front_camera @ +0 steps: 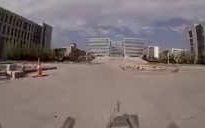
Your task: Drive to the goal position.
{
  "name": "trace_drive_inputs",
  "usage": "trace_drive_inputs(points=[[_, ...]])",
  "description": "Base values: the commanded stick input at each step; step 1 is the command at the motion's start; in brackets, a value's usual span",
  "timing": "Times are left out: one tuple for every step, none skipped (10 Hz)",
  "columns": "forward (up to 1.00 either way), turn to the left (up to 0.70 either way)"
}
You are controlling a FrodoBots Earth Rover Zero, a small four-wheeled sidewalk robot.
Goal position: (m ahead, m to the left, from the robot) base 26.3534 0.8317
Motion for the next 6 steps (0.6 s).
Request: trace_drive_inputs(points=[[1.0,0.0],[1.0,0.0],[1.0,-0.21],[1.0,-0.27],[1.0,-0.16],[1.0,-0.04]])
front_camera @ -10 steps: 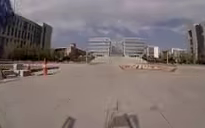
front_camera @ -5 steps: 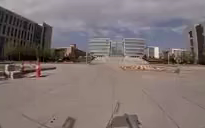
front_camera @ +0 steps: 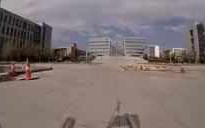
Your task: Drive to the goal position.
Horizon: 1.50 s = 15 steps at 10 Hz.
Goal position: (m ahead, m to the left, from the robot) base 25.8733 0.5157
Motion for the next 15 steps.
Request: trace_drive_inputs(points=[[1.0,-0.01],[1.0,0.0],[1.0,0.0],[1.0,0.0],[1.0,0.0],[1.0,0.0],[1.0,0.0],[1.0,0.0],[1.0,0.0],[1.0,0.0],[1.0,0.0],[1.0,0.0],[1.0,0.0],[1.0,0.0],[1.0,0.0]])
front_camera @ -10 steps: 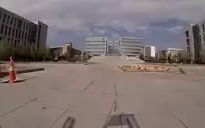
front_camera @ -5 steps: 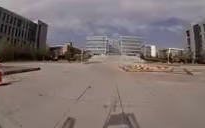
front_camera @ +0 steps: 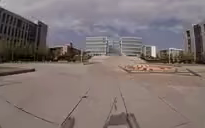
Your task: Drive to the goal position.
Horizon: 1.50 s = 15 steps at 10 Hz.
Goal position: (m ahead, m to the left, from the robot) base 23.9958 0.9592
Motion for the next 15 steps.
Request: trace_drive_inputs(points=[[1.0,0.0],[1.0,0.0],[1.0,0.0],[1.0,0.0],[1.0,0.0],[1.0,0.0],[1.0,0.0],[1.0,0.0],[1.0,0.0],[1.0,0.0],[1.0,0.0],[1.0,0.0],[1.0,-0.02],[1.0,-0.08],[1.0,-0.28]])
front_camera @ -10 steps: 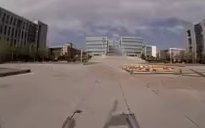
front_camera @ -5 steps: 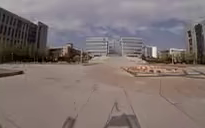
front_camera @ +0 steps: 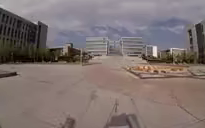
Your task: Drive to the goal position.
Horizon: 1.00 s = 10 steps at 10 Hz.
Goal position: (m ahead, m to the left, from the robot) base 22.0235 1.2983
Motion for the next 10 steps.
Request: trace_drive_inputs(points=[[1.0,-0.17],[1.0,0.0],[1.0,0.0],[1.0,0.0],[1.0,0.0],[1.0,0.0],[1.0,0.0],[1.0,0.0],[1.0,0.0],[1.0,0.0]])
